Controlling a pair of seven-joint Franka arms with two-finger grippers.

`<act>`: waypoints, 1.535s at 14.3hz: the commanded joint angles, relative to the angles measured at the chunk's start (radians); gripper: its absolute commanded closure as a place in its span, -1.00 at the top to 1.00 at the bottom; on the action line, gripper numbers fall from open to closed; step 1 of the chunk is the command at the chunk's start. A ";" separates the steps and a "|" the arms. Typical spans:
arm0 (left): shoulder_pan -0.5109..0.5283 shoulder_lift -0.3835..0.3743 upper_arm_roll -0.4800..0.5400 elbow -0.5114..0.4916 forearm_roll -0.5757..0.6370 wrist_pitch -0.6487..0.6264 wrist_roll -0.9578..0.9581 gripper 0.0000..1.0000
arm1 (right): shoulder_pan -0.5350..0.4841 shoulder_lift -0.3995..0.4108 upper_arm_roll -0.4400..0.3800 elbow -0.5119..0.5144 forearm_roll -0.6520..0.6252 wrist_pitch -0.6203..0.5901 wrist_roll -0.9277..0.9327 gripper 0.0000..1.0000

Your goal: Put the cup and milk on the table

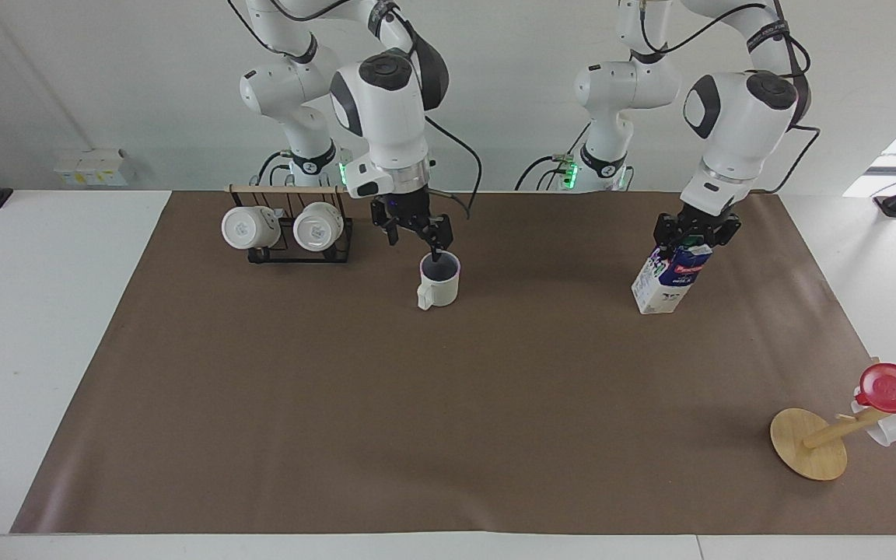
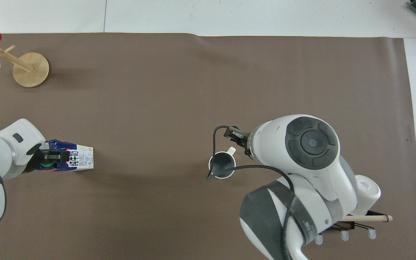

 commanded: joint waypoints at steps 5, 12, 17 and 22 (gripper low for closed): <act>-0.012 0.024 -0.005 0.128 -0.010 -0.114 -0.002 -0.20 | -0.228 -0.100 0.002 0.001 0.008 -0.147 -0.387 1.00; -0.197 0.052 -0.010 0.216 -0.011 -0.165 -0.257 -0.17 | -0.420 -0.111 0.000 0.058 0.007 -0.223 -0.664 1.00; -0.361 0.071 -0.011 0.265 -0.011 -0.183 -0.489 -0.24 | -0.495 -0.096 -0.006 0.181 0.005 -0.297 -0.771 1.00; -0.498 0.145 -0.011 0.316 -0.011 -0.172 -0.670 -0.25 | -0.497 -0.087 -0.008 0.332 -0.042 -0.436 -0.822 1.00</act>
